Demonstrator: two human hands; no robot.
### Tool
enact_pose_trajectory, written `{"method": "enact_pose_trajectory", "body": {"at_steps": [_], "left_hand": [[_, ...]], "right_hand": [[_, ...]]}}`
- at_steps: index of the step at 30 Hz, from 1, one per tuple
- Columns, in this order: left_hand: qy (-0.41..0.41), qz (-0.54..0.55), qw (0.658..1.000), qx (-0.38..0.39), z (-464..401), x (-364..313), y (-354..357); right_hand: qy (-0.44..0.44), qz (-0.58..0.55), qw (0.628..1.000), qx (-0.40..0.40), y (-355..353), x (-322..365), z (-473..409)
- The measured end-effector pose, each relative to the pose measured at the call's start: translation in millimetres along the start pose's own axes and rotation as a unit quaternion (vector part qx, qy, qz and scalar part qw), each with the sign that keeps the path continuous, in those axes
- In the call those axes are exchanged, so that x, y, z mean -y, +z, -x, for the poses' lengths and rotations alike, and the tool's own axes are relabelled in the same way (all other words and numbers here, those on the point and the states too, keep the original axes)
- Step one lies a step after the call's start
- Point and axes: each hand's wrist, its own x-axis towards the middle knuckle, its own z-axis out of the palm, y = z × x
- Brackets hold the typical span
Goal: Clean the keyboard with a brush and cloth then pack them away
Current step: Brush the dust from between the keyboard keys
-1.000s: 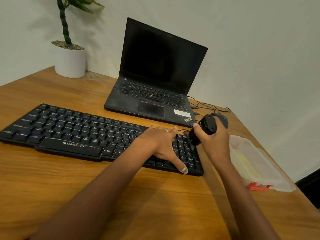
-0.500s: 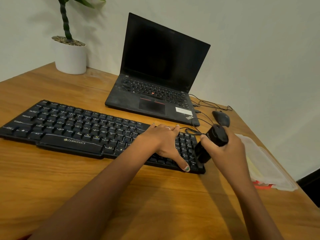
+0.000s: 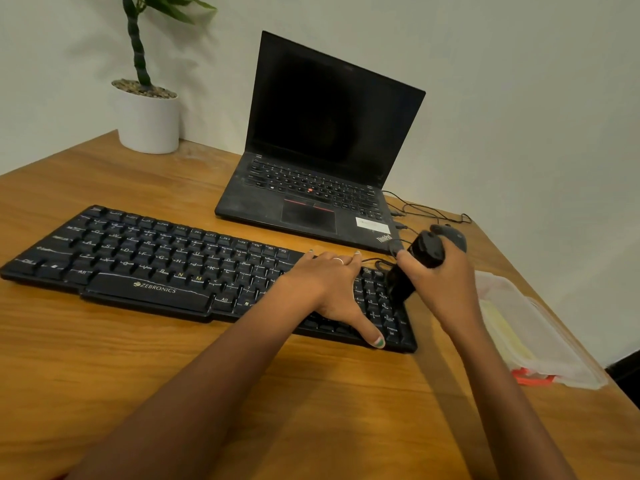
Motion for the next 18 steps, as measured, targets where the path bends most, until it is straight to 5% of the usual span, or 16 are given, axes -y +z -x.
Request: {"method": "enact_pose_trajectory", "body": {"at_steps": [6,13,18], "left_hand": [[0.004,-0.006,1.0,0.001,-3,1,0],[0.002,-0.006,1.0,0.004,-3,1,1],[0.002,-0.01,1.0,0.002,-2,0,0]], "right_hand": [[-0.026,0.036,0.997,0.059,-28,9,52],[0.003,-0.016,0.999,-0.037,4,-1,8],[0.014,-0.03,0.999,-0.033,25,-2,-33]]}}
